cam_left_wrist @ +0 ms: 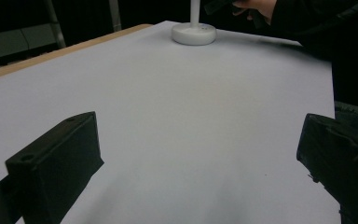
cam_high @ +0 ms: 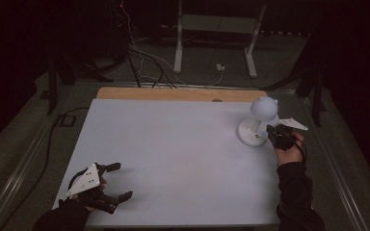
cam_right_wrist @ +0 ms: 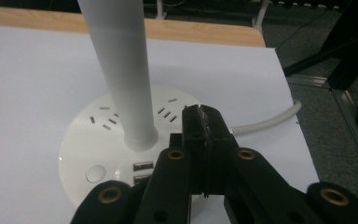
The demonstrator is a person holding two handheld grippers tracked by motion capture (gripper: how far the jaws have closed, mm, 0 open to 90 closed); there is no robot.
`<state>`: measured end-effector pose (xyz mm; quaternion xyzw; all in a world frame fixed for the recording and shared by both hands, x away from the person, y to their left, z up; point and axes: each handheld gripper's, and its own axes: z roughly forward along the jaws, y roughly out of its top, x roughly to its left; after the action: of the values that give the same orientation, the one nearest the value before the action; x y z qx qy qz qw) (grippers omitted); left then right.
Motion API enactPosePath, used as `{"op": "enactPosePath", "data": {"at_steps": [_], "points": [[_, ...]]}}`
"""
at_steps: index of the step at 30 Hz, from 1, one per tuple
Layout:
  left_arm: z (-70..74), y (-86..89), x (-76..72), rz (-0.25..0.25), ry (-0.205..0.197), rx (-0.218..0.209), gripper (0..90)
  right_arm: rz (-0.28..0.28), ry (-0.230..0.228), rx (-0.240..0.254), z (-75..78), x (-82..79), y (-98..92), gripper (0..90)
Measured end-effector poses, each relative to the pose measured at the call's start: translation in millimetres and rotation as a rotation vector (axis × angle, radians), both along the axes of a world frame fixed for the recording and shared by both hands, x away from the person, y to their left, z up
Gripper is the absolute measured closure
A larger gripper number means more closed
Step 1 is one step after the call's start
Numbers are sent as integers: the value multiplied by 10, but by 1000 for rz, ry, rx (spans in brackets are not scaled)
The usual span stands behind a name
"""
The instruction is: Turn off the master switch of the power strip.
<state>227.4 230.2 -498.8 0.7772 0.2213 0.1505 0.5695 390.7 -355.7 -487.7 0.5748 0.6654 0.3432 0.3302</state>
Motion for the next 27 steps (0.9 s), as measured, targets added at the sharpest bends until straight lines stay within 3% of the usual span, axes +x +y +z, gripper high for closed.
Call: {"op": "enactPosePath", "data": {"at_steps": [14,27], "points": [[-4,-2,1,-1,2,0,2,-8,27,-42,-127,58,58,900],[-4,-1,1,-1,2,1,2,-18,27,-38,-202,92,68,900]]}}
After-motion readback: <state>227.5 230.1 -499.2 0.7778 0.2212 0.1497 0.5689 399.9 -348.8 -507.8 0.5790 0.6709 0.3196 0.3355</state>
